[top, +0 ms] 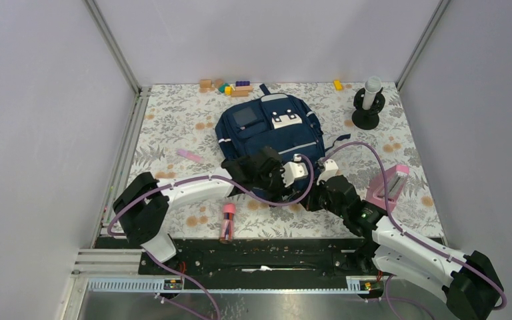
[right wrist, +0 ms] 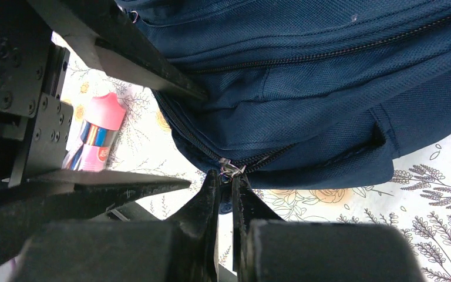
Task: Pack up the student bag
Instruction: Zip the student bag at the center of the board.
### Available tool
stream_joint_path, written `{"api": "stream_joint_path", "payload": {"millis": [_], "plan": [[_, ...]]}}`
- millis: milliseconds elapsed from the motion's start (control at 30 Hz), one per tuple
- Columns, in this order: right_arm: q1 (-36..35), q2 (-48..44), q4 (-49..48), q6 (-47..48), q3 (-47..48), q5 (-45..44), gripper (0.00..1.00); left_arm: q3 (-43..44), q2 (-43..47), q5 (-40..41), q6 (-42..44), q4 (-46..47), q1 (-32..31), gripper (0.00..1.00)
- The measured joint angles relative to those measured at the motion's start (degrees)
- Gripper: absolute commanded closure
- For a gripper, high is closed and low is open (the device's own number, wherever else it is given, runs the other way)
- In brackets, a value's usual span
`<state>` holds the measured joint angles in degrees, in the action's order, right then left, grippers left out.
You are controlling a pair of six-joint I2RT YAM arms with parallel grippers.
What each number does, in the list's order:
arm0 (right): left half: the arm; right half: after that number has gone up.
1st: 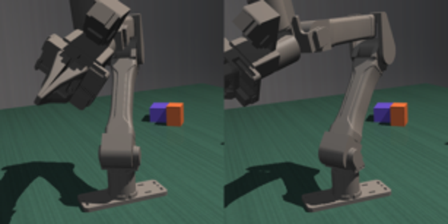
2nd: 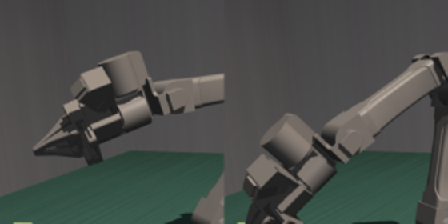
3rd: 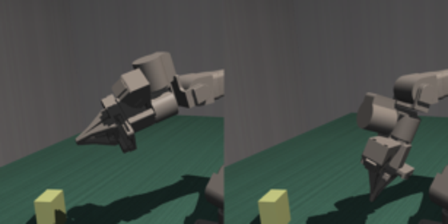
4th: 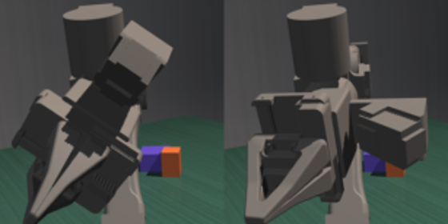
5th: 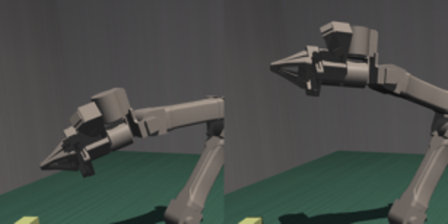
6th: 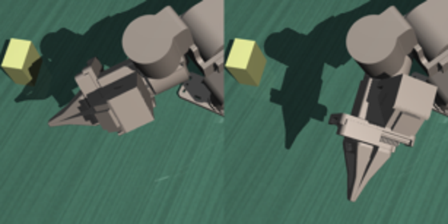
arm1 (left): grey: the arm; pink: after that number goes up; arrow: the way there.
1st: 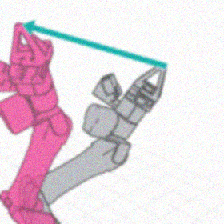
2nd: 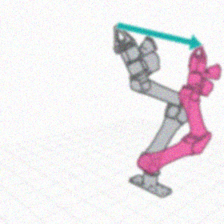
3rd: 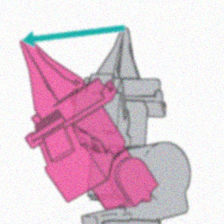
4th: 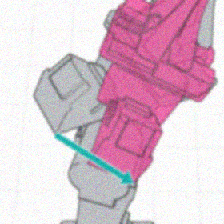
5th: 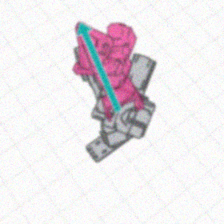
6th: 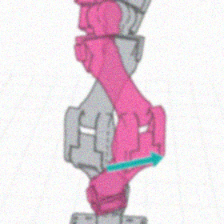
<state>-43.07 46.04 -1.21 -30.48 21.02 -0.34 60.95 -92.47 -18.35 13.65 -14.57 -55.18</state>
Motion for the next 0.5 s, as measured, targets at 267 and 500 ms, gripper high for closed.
{"api": "stream_joint_path", "payload": {"millis": [267,500], "plan": [[0.0,0.1,-0.7,-0.2,-0.3,0.0,1.0,0.7,-1.1,0.3,-0.6,2.1,0.0,0.57],[0.0,0.1,-0.9,-0.5,-0.7,0.0,1.0,1.2,-2.5,0.7,-1.7,2.7,0.0,0.92]]}}
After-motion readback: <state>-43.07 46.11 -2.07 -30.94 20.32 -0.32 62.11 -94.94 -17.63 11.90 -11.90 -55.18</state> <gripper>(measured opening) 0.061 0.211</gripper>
